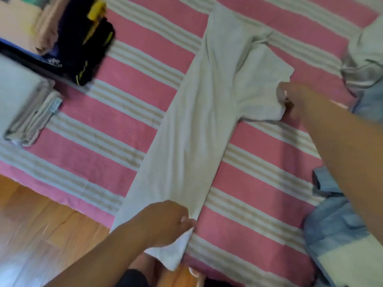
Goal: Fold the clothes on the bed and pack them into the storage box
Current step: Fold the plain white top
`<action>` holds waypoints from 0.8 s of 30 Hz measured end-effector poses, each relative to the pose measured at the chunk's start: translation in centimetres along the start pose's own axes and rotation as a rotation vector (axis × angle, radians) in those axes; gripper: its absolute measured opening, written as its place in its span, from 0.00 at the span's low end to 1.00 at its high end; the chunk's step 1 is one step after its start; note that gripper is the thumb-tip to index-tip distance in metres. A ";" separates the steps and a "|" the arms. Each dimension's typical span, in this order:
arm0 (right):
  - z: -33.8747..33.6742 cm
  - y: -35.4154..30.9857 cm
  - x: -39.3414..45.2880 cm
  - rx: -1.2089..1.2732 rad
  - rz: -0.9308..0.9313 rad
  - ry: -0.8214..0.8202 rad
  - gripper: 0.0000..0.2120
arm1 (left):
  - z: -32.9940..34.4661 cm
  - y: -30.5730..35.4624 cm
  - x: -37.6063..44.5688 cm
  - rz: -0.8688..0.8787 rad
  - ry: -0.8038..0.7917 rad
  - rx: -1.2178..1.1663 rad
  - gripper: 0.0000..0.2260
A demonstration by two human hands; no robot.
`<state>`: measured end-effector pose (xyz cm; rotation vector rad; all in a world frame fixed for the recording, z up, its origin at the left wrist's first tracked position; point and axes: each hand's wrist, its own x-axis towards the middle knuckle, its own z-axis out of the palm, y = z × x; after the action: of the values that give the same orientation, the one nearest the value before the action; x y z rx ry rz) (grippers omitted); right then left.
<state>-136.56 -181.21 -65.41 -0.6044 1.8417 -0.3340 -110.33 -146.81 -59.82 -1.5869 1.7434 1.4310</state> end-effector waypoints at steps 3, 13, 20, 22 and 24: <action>0.1 -1.0 -1.2 0.261 -0.003 -0.036 0.13 | -8.2 -0.6 6.7 0.186 0.571 0.024 0.16; 0.3 4.7 1.4 0.388 -0.341 0.602 0.05 | -24.6 0.4 27.4 0.071 0.803 0.258 0.30; -0.9 4.5 3.1 0.467 -0.236 0.349 0.05 | -35.9 2.3 30.3 0.179 1.003 0.544 0.22; -1.1 4.7 3.0 0.449 -0.248 0.307 0.04 | -38.8 1.5 30.0 0.269 0.905 0.514 0.20; -1.2 4.5 2.7 0.470 -0.240 0.281 0.02 | -41.1 0.9 29.2 0.335 0.715 0.535 0.28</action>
<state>-139.46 -179.08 -69.44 -0.4630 1.8637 -1.0233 -105.61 -196.57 -66.37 -1.6382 2.6049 0.4013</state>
